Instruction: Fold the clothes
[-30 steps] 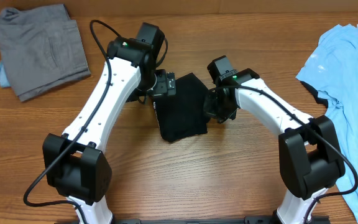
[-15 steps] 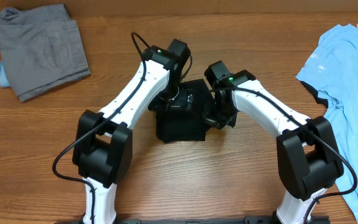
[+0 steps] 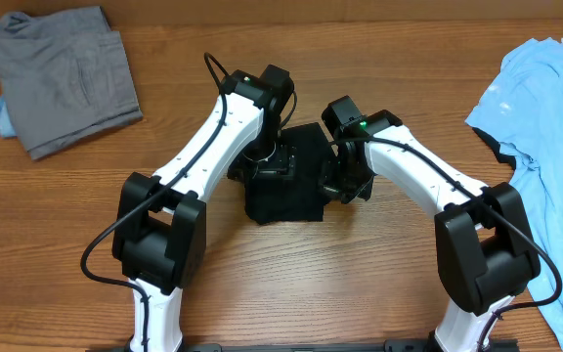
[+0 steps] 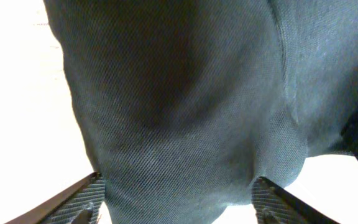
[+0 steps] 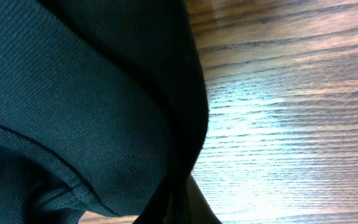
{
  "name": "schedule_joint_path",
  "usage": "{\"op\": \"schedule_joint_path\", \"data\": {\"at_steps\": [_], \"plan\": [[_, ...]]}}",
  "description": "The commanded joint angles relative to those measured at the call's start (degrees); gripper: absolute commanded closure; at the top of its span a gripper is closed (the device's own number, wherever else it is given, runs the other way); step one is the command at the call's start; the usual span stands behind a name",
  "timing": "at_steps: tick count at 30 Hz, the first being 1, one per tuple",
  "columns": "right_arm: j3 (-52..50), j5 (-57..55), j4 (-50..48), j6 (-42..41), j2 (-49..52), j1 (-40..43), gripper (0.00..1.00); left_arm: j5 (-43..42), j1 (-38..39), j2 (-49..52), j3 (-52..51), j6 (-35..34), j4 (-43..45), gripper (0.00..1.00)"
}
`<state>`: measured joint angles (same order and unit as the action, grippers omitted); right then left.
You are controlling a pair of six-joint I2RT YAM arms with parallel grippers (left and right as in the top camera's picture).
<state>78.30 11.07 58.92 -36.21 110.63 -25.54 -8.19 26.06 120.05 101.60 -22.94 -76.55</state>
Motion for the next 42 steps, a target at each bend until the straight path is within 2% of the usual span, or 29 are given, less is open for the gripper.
{"op": "schedule_joint_path", "data": {"at_steps": [1,3,5,7,10,13,18,24,31,32,33,36,38,42], "plan": [[0.4,-1.2,-0.9,0.0,0.1,-0.1,0.96,-0.2,0.3,-3.3,-0.2,1.8,-0.8,0.29],[0.4,-1.2,-1.3,-0.1,0.1,-0.1,0.96,-0.2,0.3,-3.2,-0.3,1.7,-2.2,0.42],[0.4,-1.2,-1.3,0.0,0.1,-0.1,0.96,-0.2,0.3,-3.2,-0.4,1.8,-3.3,0.64],[0.4,-1.2,-1.3,0.0,0.1,-0.1,0.96,-0.2,0.3,-3.2,-0.6,1.7,-3.3,0.82],[0.4,-1.2,-1.4,0.0,0.1,-0.1,0.96,-0.1,0.3,-3.2,-1.3,1.7,-2.8,0.96],[0.4,-1.2,-1.4,0.0,0.1,-0.1,0.96,1.1,0.3,-3.2,-3.0,1.5,-1.6,0.96],[0.4,-1.2,-1.6,0.0,0.1,-0.1,0.96,-1.7,1.1,-3.2,-11.9,0.7,4.0,0.96],[0.4,-1.1,-1.6,0.0,0.1,-0.1,0.96,0.2,1.3,-3.2,-20.8,0.2,11.8,0.96],[0.4,-1.1,-1.7,0.0,0.1,-0.1,0.96,2.8,1.3,-8.3,-10.4,0.2,9.2,0.96],[0.4,-1.1,-1.9,0.0,0.1,-0.1,0.96,2.9,1.3,-9.5,-9.2,0.2,9.4,0.94],[0.4,-1.1,-2.3,-0.1,0.1,-0.1,0.96,2.9,1.3,-11.1,-7.4,0.2,10.3,0.85],[0.6,0.1,-3.1,0.0,0.0,0.5,0.96,2.8,1.2,-12.0,-5.0,0.2,12.6,0.71],[0.6,1.3,-3.1,0.0,-0.3,1.3,0.96,2.8,1.2,-11.7,-5.1,0.2,14.6,0.67],[0.6,1.9,-2.6,0.0,-1.1,2.0,0.96,3.7,1.2,-9.9,-5.1,-1.2,16.3,0.68]]}}
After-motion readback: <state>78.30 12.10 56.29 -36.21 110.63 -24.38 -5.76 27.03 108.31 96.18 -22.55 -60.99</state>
